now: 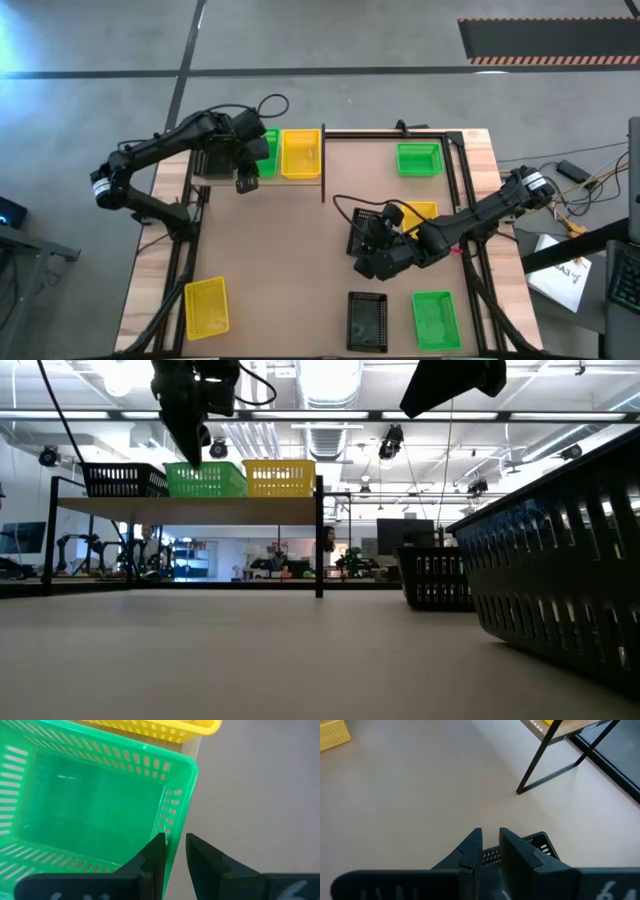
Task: Stack baskets on shelf by color
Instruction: Put the middle left green bin on the shelf, then stack the top green bin on top of the other green bin on the shelf
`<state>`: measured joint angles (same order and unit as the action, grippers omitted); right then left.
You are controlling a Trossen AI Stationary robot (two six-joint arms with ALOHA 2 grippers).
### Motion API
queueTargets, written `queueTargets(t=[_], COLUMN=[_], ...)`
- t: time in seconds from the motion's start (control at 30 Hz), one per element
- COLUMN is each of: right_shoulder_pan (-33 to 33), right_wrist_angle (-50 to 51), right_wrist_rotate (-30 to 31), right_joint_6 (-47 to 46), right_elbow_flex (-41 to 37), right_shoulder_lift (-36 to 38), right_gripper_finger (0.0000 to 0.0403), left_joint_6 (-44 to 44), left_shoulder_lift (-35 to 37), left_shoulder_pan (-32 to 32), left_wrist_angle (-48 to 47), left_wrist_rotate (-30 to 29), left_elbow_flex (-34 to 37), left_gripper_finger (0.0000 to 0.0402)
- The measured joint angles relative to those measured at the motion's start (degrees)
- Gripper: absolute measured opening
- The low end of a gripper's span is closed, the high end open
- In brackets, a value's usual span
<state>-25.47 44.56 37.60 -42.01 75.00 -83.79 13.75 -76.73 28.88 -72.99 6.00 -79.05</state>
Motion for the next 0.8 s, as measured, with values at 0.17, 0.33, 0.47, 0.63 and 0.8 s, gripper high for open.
queueTargets(t=[0.17,0.33,0.47,0.63,0.8], right_shoulder_pan=[0.00,-0.02,0.17,3.53,12.50], right_wrist_angle=[0.08,2.14,12.00,31.18,38.18], right_wrist_rotate=[-0.02,-0.10,-0.12,-2.81,-6.30], right_joint_6=[-0.24,-2.93,-10.05,-23.11,-25.78], right_elbow_flex=[-0.02,-0.04,-0.04,-0.04,-0.29], right_shoulder_lift=[0.34,3.48,7.94,14.04,17.87], right_gripper_finger=[0.0059,0.0059,0.0059,0.0059,0.0059], left_joint_6=[-0.06,0.02,-0.42,-5.11,-11.48], left_shoulder_lift=[0.02,1.08,3.22,6.92,12.29], left_shoulder_pan=[-0.02,-0.02,-0.02,-0.27,-3.60], left_wrist_angle=[-0.34,-3.55,-4.08,-3.40,2.69], left_wrist_rotate=[0.02,0.12,0.17,2.44,6.39], left_elbow_flex=[-0.15,-3.34,-6.17,-8.85,-7.51], left_gripper_finger=[0.0058,0.0058,0.0058,0.0058,0.0058])
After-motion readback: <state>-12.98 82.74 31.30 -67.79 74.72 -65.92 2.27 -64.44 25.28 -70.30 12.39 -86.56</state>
